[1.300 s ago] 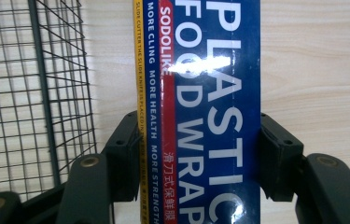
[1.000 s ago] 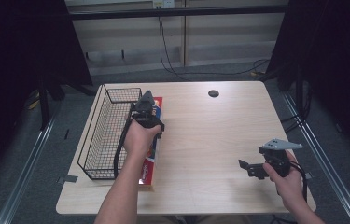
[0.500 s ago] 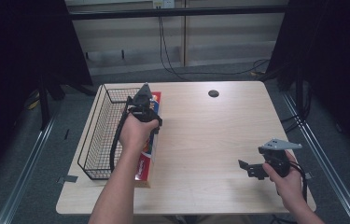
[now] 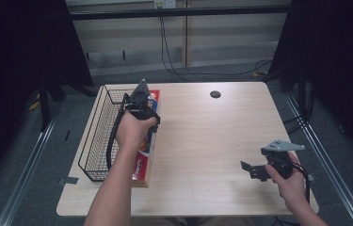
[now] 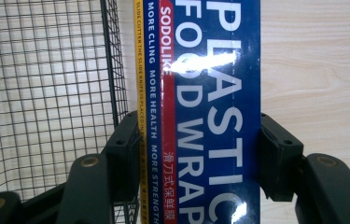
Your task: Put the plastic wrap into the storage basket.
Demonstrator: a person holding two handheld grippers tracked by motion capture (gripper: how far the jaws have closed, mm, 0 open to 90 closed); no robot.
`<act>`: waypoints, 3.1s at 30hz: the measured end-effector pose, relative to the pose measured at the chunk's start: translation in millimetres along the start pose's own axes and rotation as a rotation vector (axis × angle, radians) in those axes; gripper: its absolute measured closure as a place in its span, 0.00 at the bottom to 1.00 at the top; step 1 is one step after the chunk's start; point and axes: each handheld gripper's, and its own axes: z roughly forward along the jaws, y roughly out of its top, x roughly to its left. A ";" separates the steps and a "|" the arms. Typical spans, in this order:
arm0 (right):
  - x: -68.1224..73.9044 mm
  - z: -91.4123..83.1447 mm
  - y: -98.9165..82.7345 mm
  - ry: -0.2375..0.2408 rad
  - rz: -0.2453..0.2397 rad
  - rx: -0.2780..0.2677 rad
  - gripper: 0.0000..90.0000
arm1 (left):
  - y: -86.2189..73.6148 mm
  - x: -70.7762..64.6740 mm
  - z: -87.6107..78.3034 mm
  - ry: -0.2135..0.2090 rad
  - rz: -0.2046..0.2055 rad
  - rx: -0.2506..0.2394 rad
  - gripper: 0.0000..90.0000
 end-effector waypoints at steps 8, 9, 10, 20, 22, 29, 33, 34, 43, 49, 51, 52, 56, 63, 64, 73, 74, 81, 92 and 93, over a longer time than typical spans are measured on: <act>0.1 -0.2 0.2 -0.001 -0.001 -0.002 0.04 | 0.1 7.9 -6.6 0.000 -0.012 -0.008 0.48; 0.1 -0.1 0.2 -0.001 -0.001 -0.002 0.04 | 0.5 9.6 -8.2 0.003 -0.009 0.001 0.48; 0.2 0.0 0.2 0.000 0.001 0.000 0.04 | 0.5 10.9 -9.0 0.000 -0.012 -0.003 0.48; 0.5 -0.1 0.3 0.005 -0.003 -0.002 0.04 | 0.8 21.2 -12.4 0.022 -0.029 -0.005 0.48; 0.4 0.0 0.3 0.006 -0.006 -0.003 0.04 | 0.8 23.3 -13.3 0.023 -0.028 -0.002 0.48; 0.7 0.2 0.2 0.009 -0.005 0.000 0.04 | 0.1 31.2 -13.9 0.029 -0.045 -0.008 0.48; 0.9 0.2 0.1 0.009 -0.004 0.003 0.04 | -0.6 35.9 -14.6 0.028 -0.052 -0.010 0.48; 0.9 0.2 0.1 0.010 -0.006 0.003 0.04 | -0.9 36.3 -14.1 0.032 -0.056 -0.011 0.48; 1.1 0.3 0.1 0.007 -0.008 0.003 0.04 | -1.5 44.3 -10.2 0.029 -0.067 -0.013 0.48; 1.0 0.5 -0.1 0.007 -0.008 0.003 0.04 | -2.2 51.3 -9.3 0.047 -0.084 -0.014 0.48; 1.1 0.4 -0.1 0.008 -0.007 0.003 0.04 | -2.6 53.2 -9.0 0.047 -0.085 -0.008 0.48; 1.1 0.4 -0.1 0.008 -0.007 0.004 0.04 | -2.8 54.2 -8.7 0.050 -0.083 -0.006 0.48; 1.0 0.1 0.1 0.009 -0.005 0.001 0.04 | -4.5 59.2 -7.3 0.053 -0.087 -0.014 0.48; 1.7 0.9 0.2 0.010 -0.009 0.003 0.04 | -5.4 65.6 -4.0 0.059 -0.092 -0.010 0.48; 1.8 0.9 0.3 0.010 -0.009 0.004 0.04 | -5.3 66.4 -3.8 0.055 -0.092 -0.005 0.48; 1.4 1.0 -0.3 0.011 -0.009 0.003 0.04 | -4.5 73.4 1.4 0.065 -0.096 -0.005 0.48; 1.4 1.3 -0.3 0.009 -0.008 0.003 0.04 | -4.4 74.2 1.7 0.060 -0.103 0.001 0.48; 1.8 1.3 -0.2 0.008 -0.008 0.004 0.04 | -4.0 79.3 10.1 0.064 -0.104 0.003 0.48; 2.0 1.4 -0.5 0.014 -0.010 0.009 0.04 | -2.6 85.2 18.3 0.069 -0.104 0.018 0.48; 2.1 1.5 -0.4 0.012 -0.008 0.007 0.04 | -2.6 85.6 19.3 0.069 -0.107 0.019 0.48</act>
